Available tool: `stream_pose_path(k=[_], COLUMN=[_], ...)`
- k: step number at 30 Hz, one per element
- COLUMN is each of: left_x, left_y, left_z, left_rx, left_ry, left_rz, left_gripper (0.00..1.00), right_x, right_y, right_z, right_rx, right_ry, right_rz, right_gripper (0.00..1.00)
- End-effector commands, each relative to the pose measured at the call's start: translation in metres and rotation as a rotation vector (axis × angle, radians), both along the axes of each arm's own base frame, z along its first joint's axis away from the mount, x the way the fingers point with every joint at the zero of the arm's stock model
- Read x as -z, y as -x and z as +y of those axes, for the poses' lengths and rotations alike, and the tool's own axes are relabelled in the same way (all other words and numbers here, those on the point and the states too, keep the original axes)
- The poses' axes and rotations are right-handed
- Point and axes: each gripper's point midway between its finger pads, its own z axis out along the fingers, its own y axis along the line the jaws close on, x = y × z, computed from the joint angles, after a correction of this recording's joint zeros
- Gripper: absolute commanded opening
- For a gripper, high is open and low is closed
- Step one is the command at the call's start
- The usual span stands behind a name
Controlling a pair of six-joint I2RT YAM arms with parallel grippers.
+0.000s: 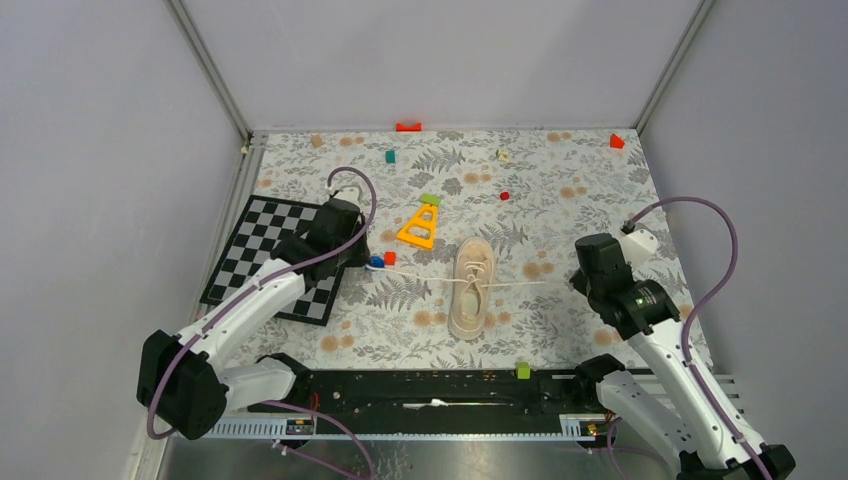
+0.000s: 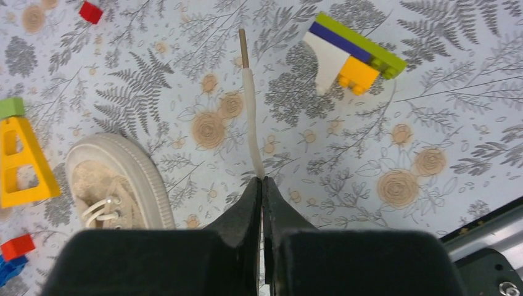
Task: Tie the shoes
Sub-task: Cross the shoelace with the shoelace.
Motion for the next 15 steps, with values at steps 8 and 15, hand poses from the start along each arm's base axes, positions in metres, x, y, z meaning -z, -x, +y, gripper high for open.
stream_pose_path(k=[8,15], left_x=[0.042,0.053], left_y=[0.036,0.052], left_z=[0.027,0.03], left_rx=[-0.107,-0.14], left_ry=[-0.015,0.005], left_rz=[0.135,0.187], left_gripper=[0.0,0.0], right_x=[0.021,0.029], right_y=[0.01,0.004], right_z=[-0.022,-0.014], right_rx=[0.07,0.054], right_ry=[0.091,0.073], right_rz=[0.072,0.09], right_gripper=[0.0,0.0])
